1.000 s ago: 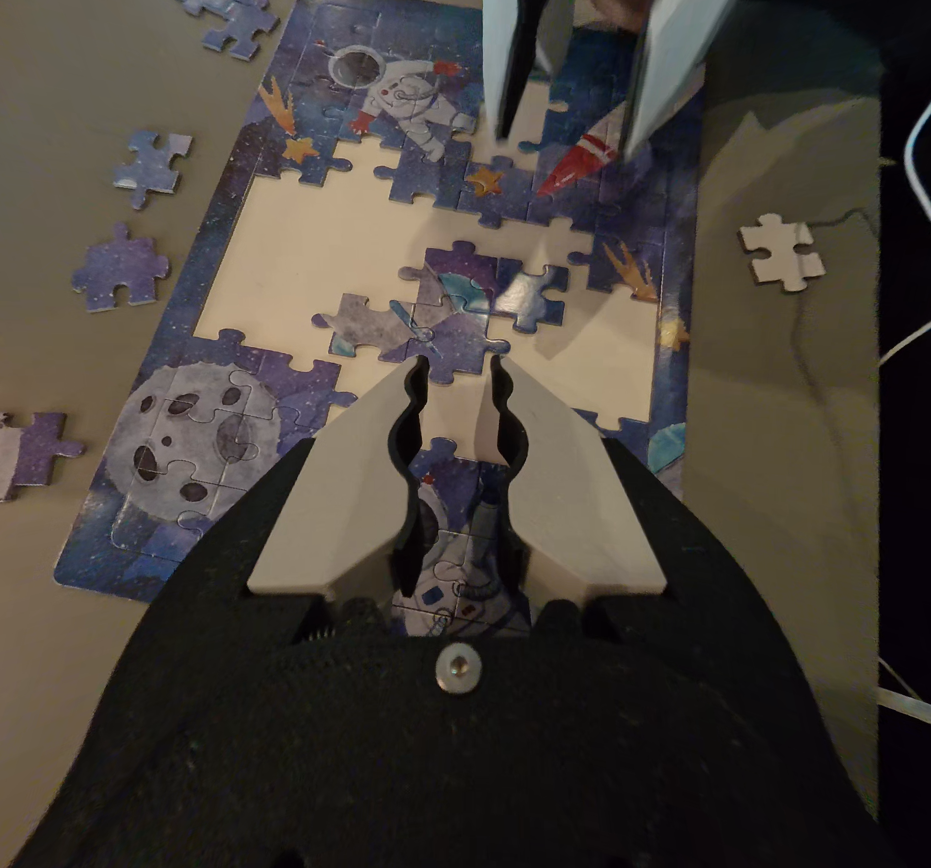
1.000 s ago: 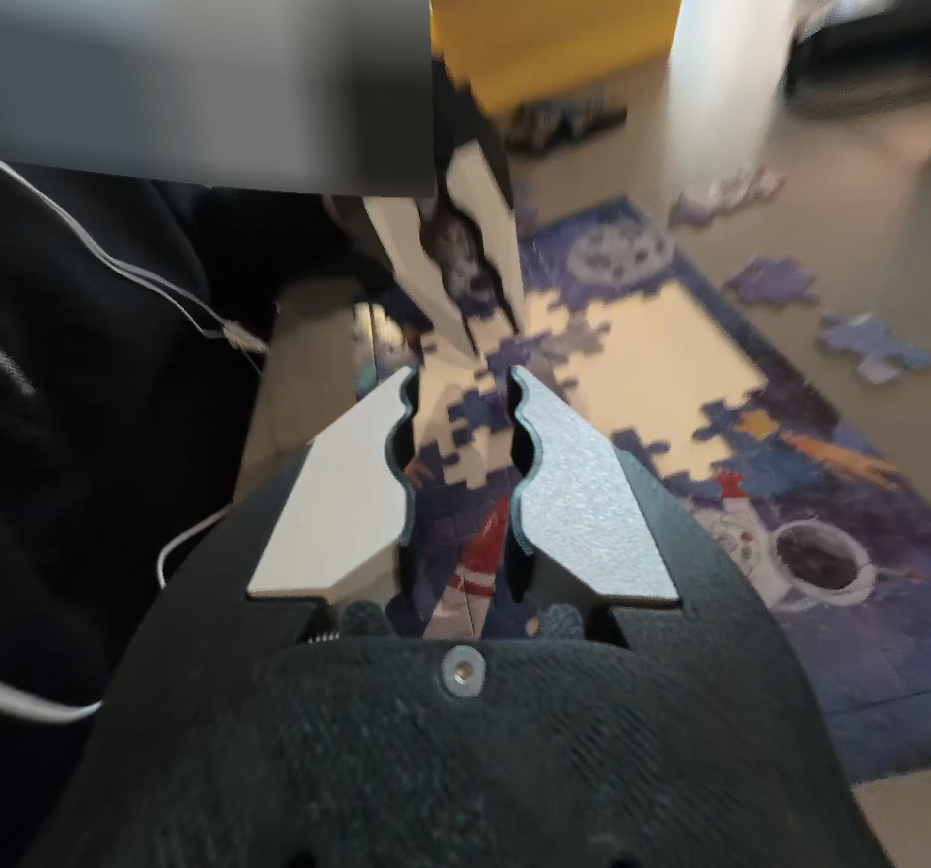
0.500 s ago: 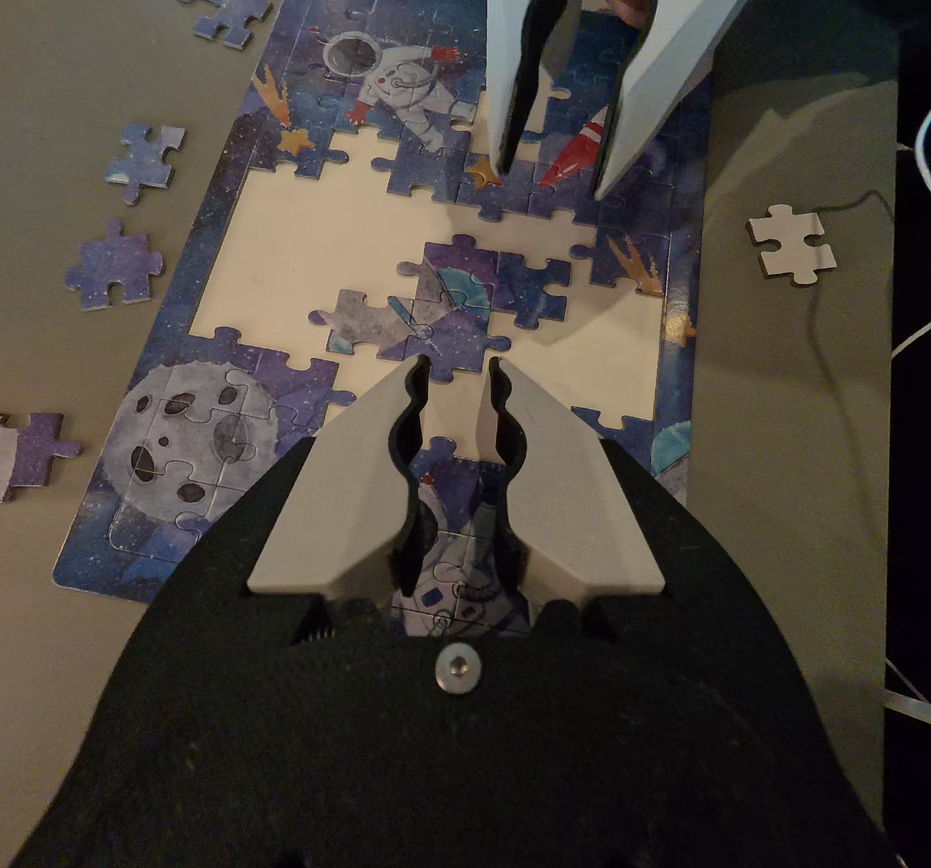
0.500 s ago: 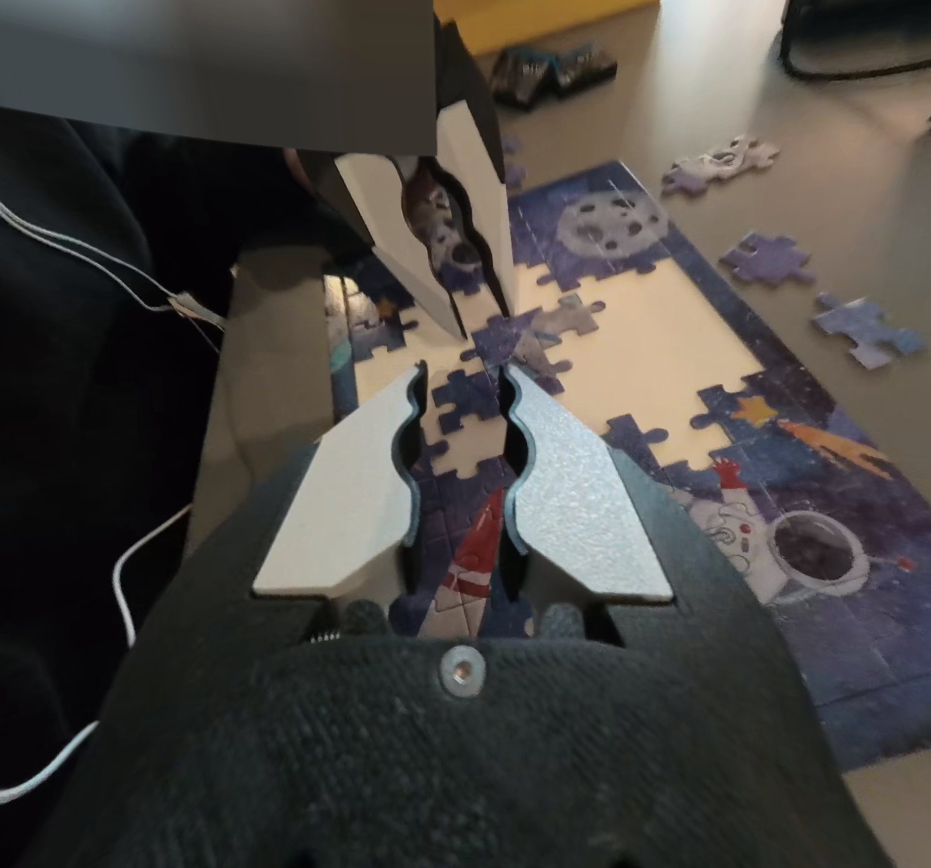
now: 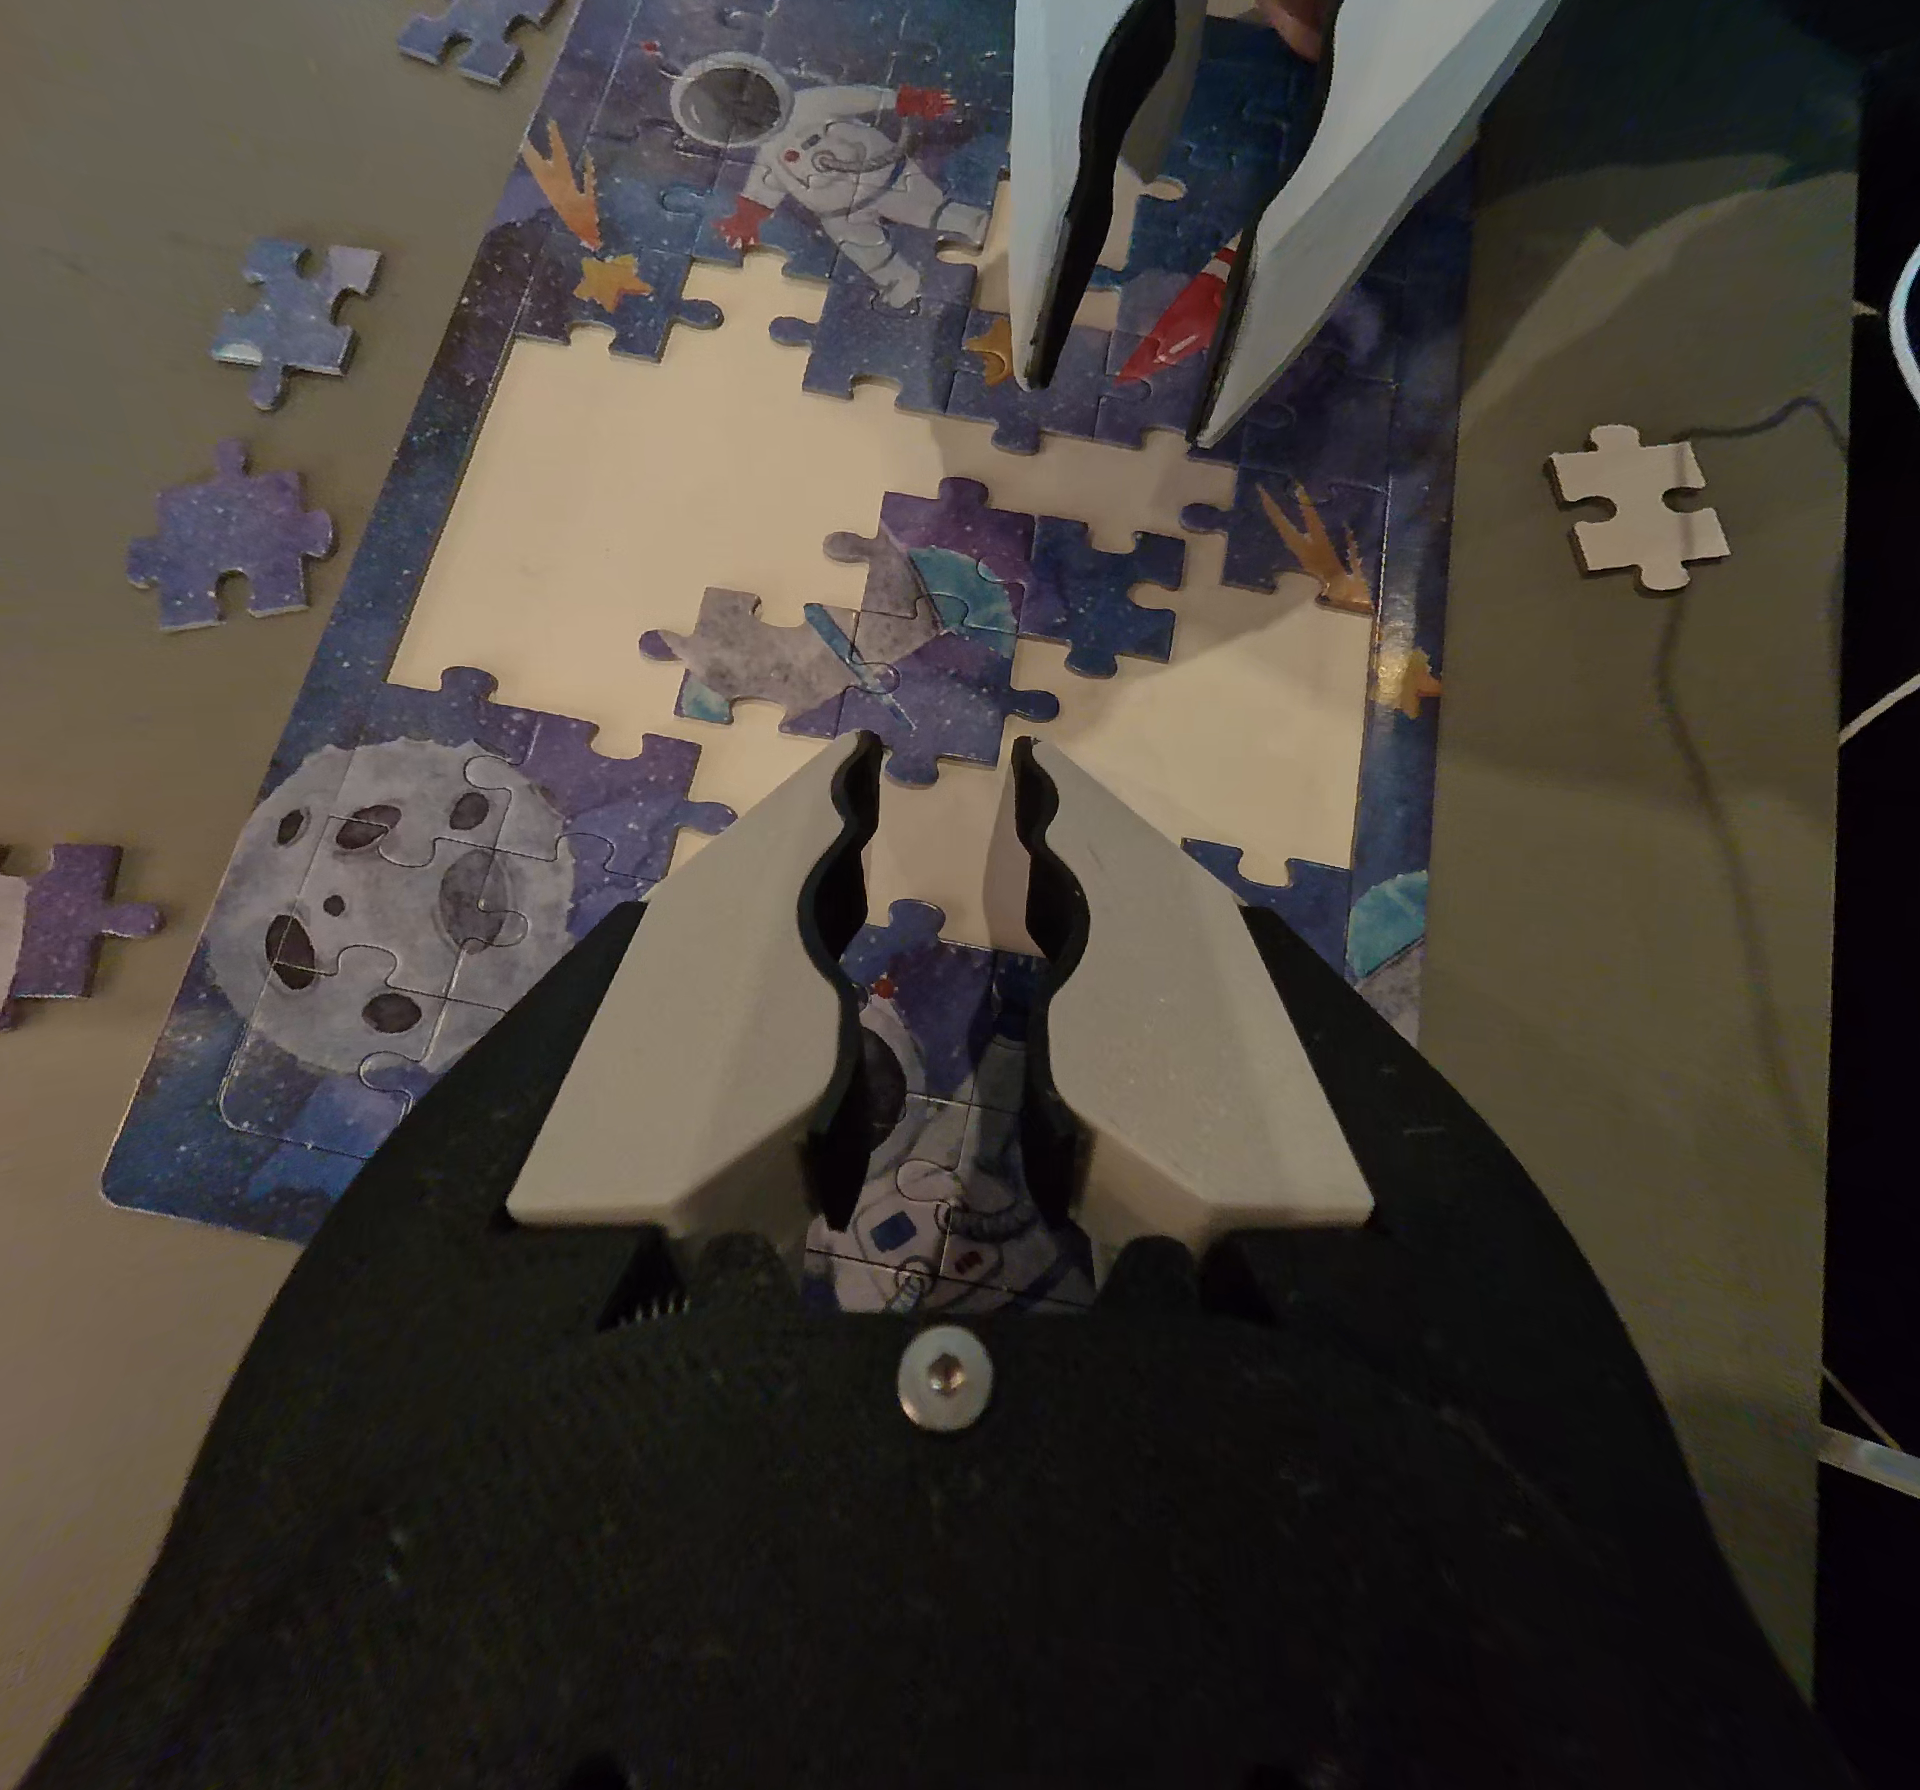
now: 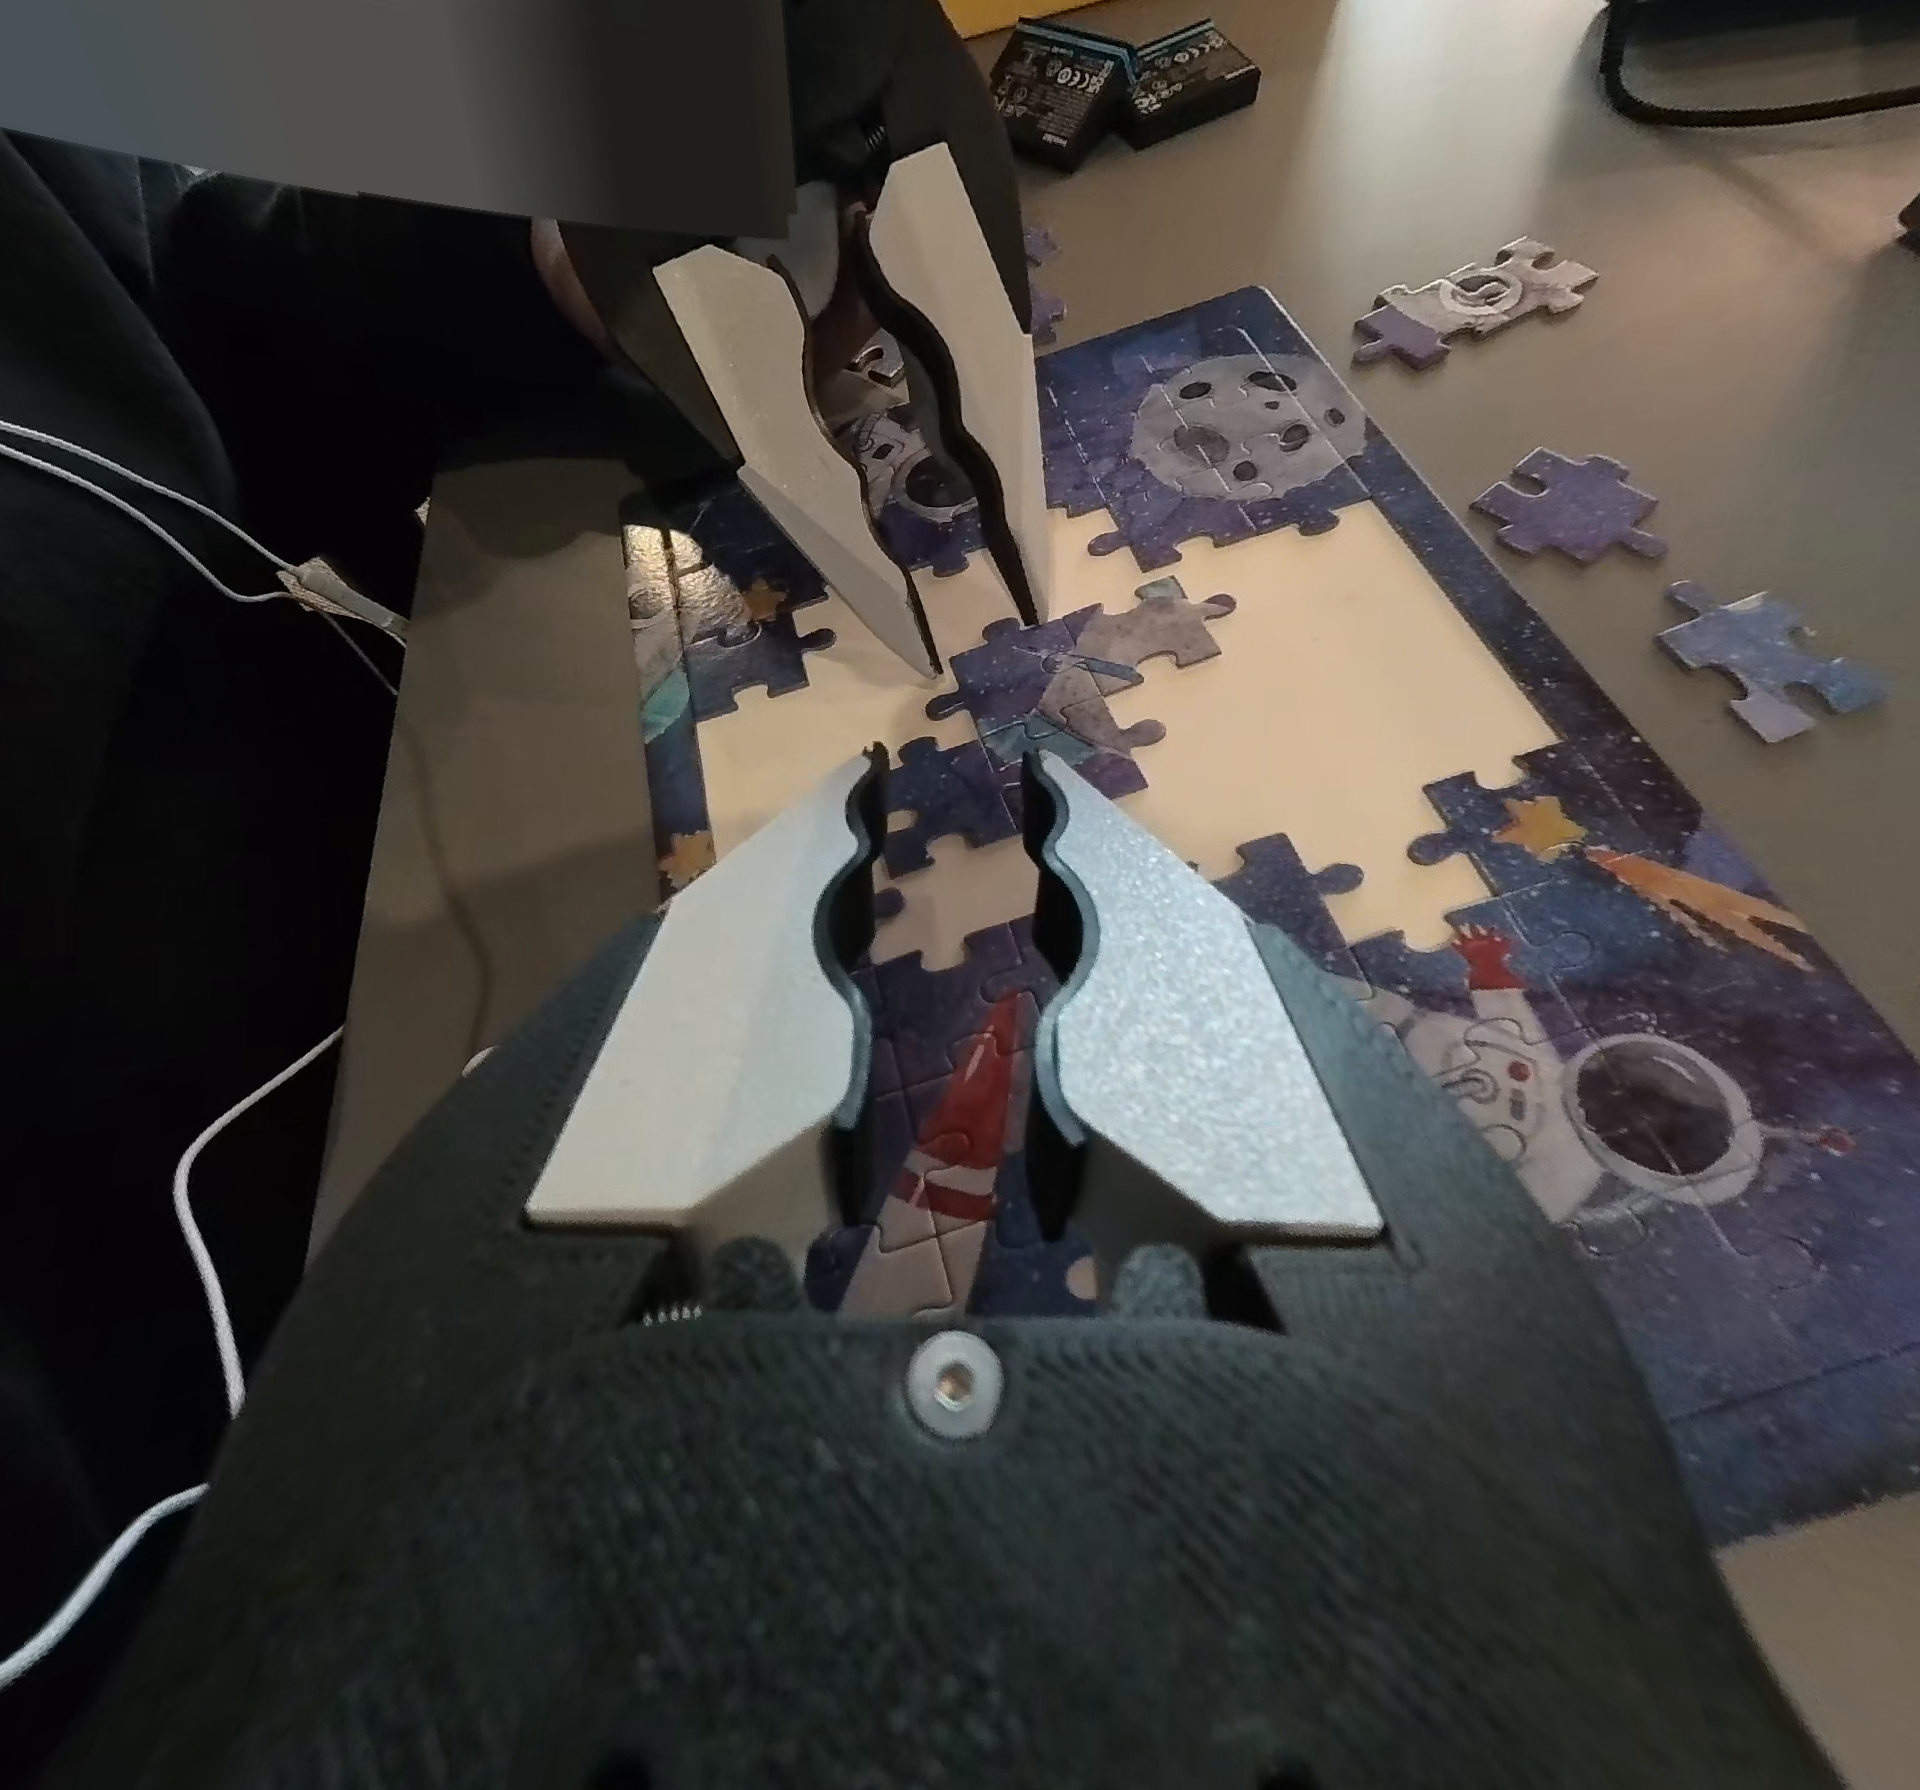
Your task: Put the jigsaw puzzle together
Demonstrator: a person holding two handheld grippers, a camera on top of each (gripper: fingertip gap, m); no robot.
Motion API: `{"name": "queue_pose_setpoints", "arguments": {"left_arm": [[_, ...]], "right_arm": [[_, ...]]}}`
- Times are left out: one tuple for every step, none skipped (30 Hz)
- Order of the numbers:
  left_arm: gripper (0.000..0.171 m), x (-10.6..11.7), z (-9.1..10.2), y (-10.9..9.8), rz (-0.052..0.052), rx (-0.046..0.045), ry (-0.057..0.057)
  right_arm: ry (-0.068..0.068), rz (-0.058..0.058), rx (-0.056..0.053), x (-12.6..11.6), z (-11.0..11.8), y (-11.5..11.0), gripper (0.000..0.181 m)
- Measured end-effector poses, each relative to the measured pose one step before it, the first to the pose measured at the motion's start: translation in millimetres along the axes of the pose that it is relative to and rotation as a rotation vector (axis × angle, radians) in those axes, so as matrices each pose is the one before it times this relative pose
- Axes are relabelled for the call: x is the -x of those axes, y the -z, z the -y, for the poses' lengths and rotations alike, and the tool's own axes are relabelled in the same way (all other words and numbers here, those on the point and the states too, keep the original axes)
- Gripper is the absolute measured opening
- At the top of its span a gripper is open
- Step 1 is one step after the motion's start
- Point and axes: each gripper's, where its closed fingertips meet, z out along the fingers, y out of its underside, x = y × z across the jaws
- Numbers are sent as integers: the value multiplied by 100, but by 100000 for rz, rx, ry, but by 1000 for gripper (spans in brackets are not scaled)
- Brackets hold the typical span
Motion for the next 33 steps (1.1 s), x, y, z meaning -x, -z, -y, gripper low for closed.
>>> {"name": "queue_pose_setpoints", "arguments": {"left_arm": [[23,7,-7,-7,-25,7,-2],[23,-24,3,-5,-84,16,-130],[23,-46,-4,-1,-81,35,-378],[21,-88,0,-6,-112,19,-705],[19,-81,-1,-4,-5,22,-874],[19,-22,16,1,309,-74,-648],[19,-1,4,-8,105,57,-226],[19,9,1,2,-92,-42,125],[19,13,-2,3,-129,-12,279],[19,14,4,-3,-82,-6,206],[20,13,0,0,20,14,133],[20,35,2,-2,135,5,201],[21,50,7,9,78,-17,304],[22,32,0,3,29,-16,324],[23,53,-1,3,111,-4,325],[23,119,-3,-10,593,16,481],[23,81,-4,4,303,26,463],[23,18,2,2,-35,-34,256],[23,47,9,9,205,-40,177],[23,72,3,-2,400,2,200],[23,39,-4,-13,223,44,155],[23,23,-1,0,71,21,92],[23,25,-3,1,98,36,120],[23,-4,-12,-5,-64,39,68],[22,-6,-2,-3,-108,72,-6],[21,-54,-12,-8,-248,57,-168],[21,-16,1,-3,19,18,-179],[21,-7,3,-5,28,14,-141],[20,-8,-2,1,-12,6,-53],[20,2,1,-1,-40,3,30],[20,-8,-7,-7,-36,1,40],[20,-1,-1,0,-5,4,6],[20,-1,0,0,-3,2,2]], "right_arm": [[50,-37,93,-2,-5,-10,25],[20,-13,87,-1,-17,-7,25],[28,-8,57,10,-7,-2,25],[38,-27,14,-1,11,-2,24],[23,-19,5,5,-4,3,24],[-24,11,21,-6,0,-1,24],[-65,45,43,3,-7,-13,24],[-59,31,85,-2,-17,-1,24],[-46,-88,164,-17,-24,-4,24],[-88,-206,275,-39,-49,-17,24],[-157,-114,422,-32,-75,-14,24],[-207,-22,514,-32,-86,-25,24],[-233,-28,553,-20,-98,-34,24],[-198,58,505,-13,-87,-24,24],[-105,98,408,10,-67,-29,24],[4,26,317,-1,-53,-20,24],[90,-33,211,7,-28,-13,24],[112,-37,136,5,-17,-18,23],[87,-31,109,4,-18,-12,23],[65,-22,95,9,-7,-8,24],[67,-32,76,5,-13,-14,24],[33,-81,67,-10,-5,-3,23],[-10,-32,99,-5,-22,2,23],[-46,34,151,-1,-30,-10,23],[-32,156,247,19,-39,-12,23],[311,990,444,158,-78,-32,23],[877,2144,750,369,-102,-47,23],[1170,2173,1090,419,-163,-80,23],[1188,1087,1308,278,-168,-126,22],[1112,124,1320,133,-174,-126,22],[827,-254,1111,51,-149,-114,22],[355,-310,812,8,-102,-83,22],[-140,-260,584,-49,-98,-52,23]]}}
